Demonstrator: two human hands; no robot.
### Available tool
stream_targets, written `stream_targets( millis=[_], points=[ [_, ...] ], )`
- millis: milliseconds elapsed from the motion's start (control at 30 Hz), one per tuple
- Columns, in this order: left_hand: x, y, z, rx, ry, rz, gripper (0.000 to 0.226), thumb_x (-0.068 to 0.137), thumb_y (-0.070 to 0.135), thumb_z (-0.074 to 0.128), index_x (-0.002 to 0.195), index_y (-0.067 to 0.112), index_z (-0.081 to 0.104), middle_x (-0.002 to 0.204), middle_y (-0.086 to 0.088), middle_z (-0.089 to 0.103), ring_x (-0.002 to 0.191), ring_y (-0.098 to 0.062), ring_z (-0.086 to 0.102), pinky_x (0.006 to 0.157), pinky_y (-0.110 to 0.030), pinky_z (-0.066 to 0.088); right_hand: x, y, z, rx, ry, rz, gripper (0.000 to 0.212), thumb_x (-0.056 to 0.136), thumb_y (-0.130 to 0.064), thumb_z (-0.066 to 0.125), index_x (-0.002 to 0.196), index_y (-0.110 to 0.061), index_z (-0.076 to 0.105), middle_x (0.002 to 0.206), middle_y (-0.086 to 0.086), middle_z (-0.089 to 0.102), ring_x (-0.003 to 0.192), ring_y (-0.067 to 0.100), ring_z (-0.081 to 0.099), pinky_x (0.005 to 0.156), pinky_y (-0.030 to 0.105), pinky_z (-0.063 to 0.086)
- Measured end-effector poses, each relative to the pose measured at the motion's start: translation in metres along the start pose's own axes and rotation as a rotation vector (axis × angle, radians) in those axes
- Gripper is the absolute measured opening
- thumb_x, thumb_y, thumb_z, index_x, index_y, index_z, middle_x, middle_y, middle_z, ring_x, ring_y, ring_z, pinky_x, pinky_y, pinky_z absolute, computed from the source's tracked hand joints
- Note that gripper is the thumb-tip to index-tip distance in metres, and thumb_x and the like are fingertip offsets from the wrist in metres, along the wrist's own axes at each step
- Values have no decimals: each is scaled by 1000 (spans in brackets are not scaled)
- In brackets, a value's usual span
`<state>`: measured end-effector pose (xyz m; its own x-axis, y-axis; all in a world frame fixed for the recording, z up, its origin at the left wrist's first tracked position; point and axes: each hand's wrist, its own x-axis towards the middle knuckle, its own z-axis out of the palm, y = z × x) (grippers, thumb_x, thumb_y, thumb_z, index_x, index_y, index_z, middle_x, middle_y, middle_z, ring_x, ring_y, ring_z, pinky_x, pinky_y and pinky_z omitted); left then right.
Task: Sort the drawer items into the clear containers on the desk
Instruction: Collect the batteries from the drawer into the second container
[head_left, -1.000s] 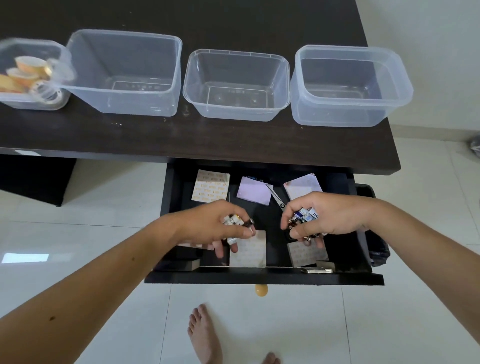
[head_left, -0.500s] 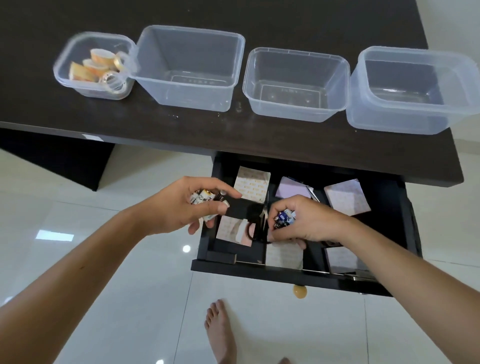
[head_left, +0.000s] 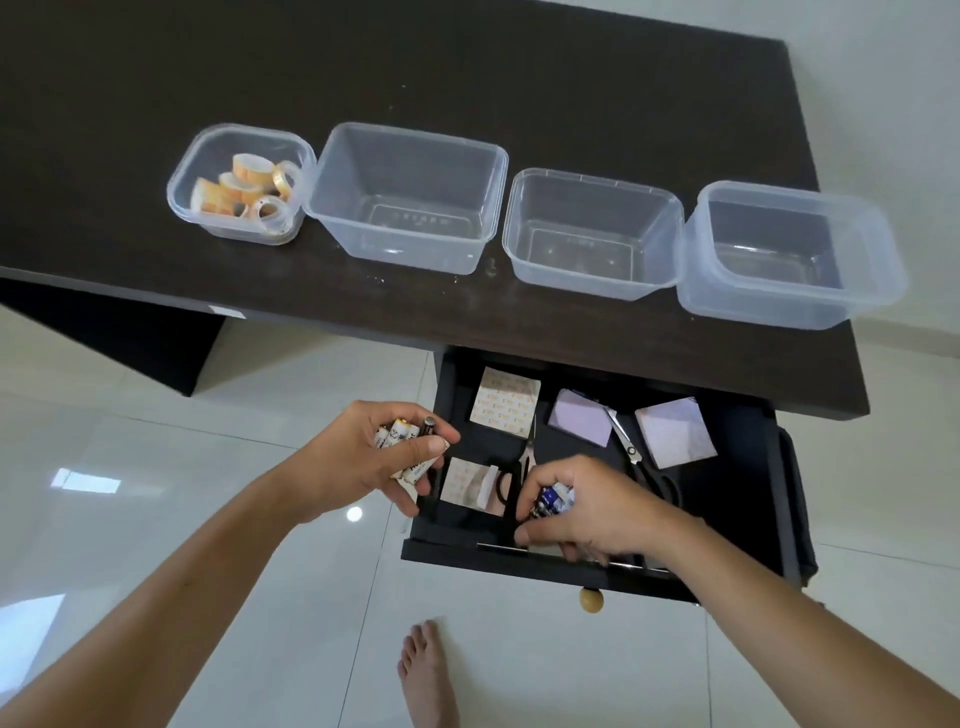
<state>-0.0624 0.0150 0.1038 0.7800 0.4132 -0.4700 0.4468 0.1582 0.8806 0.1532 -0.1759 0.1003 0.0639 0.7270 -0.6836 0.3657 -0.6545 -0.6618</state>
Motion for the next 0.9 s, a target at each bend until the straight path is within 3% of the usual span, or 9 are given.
stream_targets(
  millis=[167,300,400,500,633,767,833,900],
  points=[
    [-20,19,-22,14,33,-35,12,95,21,74,105,20,82,89,-6,74,72,-26,72,69,-56,67,-20,-40,11,25,60,-41,18,85,-39,87,93,-33,72,61,6,67,49,13,58,44,27,45],
    [-31,43,-43,91,45,-23,14,98,24,73,109,20,79,94,-10,73,73,-23,72,66,-47,67,-20,-84,4,2,115,-105,16,84,-36,88,87,-31,74,68,-10,69,53,10,59,45,19,42],
    [-32,64,-58,151,47,2,14,100,28,71,111,23,78,95,-8,74,75,-23,74,63,-38,66,-13,-118,-11,-8,140,-177,15,84,-34,88,87,-30,74,76,-12,72,55,14,63,48,26,48],
    [-29,88,-73,184,69,21,14,100,29,71,112,24,77,94,-2,74,78,-23,75,58,-33,63,-4,-152,-32,-39,158,-216,15,85,-32,88,89,-31,73,67,-14,69,53,10,62,46,20,45],
    [-14,125,-96,249,124,82,15,100,29,71,113,25,77,95,3,75,80,-24,76,54,-28,60,14,-191,-63,-29,216,-271,16,85,-32,88,90,-29,73,61,-7,66,48,10,58,47,27,44],
    [11,164,-109,286,178,112,13,100,31,71,112,28,74,93,7,75,72,-12,75,50,-21,54,35,-222,-98,-59,300,-291,17,88,-33,86,96,-26,72,51,-5,63,35,4,48,40,22,38],
    [28,179,-111,336,234,144,14,101,30,69,114,28,73,92,11,74,64,-5,73,48,-18,52,47,-230,-111,-47,334,-295,18,89,-32,85,100,-27,71,52,-9,64,35,4,49,39,22,38],
    [44,187,-111,343,284,166,15,102,30,68,116,28,72,99,13,73,67,-6,73,50,-17,54,58,-236,-122,-43,373,-303,19,89,-30,85,103,-29,72,66,-10,69,44,5,57,40,21,42]
  ],
)
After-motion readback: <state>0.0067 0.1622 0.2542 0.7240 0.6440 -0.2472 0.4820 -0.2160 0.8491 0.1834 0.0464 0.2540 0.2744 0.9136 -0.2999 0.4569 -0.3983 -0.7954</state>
